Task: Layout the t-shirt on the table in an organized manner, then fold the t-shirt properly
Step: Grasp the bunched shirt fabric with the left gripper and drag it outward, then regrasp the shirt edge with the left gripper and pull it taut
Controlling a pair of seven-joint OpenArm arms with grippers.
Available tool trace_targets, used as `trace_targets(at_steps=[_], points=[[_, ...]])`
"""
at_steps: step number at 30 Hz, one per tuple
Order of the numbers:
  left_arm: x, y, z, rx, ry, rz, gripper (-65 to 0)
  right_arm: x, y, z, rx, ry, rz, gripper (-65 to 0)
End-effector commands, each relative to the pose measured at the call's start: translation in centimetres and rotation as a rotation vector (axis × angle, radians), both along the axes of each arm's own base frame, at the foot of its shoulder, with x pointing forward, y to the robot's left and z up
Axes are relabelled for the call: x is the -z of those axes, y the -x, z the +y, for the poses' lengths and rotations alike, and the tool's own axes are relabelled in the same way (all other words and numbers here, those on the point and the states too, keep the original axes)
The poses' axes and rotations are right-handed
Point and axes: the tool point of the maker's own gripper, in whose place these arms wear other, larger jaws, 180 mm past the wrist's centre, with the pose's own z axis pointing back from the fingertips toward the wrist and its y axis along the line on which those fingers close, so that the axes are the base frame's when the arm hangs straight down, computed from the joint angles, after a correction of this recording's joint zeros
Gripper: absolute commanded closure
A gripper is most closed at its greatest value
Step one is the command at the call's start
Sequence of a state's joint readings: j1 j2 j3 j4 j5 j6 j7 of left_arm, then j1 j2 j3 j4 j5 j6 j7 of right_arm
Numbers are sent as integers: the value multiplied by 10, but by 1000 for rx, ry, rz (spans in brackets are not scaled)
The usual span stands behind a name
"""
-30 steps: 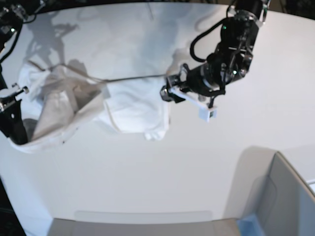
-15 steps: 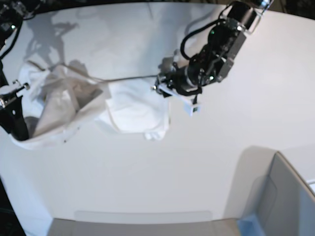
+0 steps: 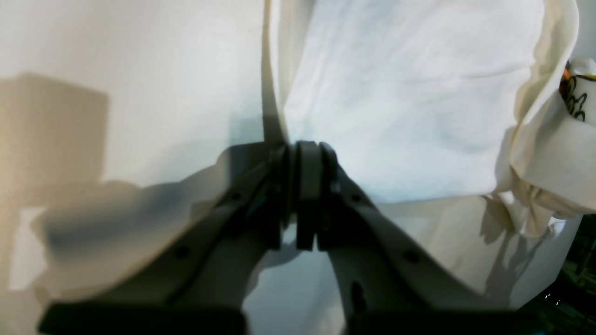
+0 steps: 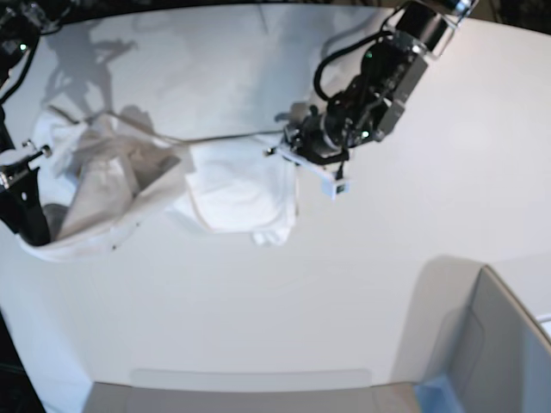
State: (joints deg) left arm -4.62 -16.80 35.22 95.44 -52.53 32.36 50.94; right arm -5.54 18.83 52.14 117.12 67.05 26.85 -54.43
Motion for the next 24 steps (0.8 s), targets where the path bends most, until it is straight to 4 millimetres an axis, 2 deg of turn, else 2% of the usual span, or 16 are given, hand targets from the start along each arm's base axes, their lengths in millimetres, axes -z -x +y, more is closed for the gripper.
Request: trace_targets(at_steps=[1, 3, 5, 10, 14, 18, 20, 21, 23, 24], points=[[-7, -6, 6, -33, 1, -9, -35, -18, 1, 0, -8, 10, -65, 0], [-30, -21, 16, -89, 33, -84, -23, -18, 0, 2, -12, 9, -65, 0], [-53, -33, 36, -167, 60, -152, -22, -17, 0, 4, -20, 8, -65, 0], [-135, -62, 120, -356, 92, -451, -21, -28, -1, 7, -37, 8, -102, 0], [-184, -70, 188, -433, 133, -664, -20, -48, 2, 23, -128, -35, -177, 0], [-232, -59, 242, -525, 218, -848, -20, -58, -6, 52, -240, -17, -208, 0], [-244, -54, 255, -544, 244, -883, -20, -61, -8, 61, -269, -23, -219, 0], [-243, -53, 252, -524, 252, -868, -23, -62, -9, 64, -281, -24, -222, 0], [-232, -52, 234, -419, 249, -783, -37, -61, -9, 67, -290, -27, -217, 0], [-220, -50, 212, -334, 266, -707, -56, -60, -9, 67, -289, -31, -214, 0]])
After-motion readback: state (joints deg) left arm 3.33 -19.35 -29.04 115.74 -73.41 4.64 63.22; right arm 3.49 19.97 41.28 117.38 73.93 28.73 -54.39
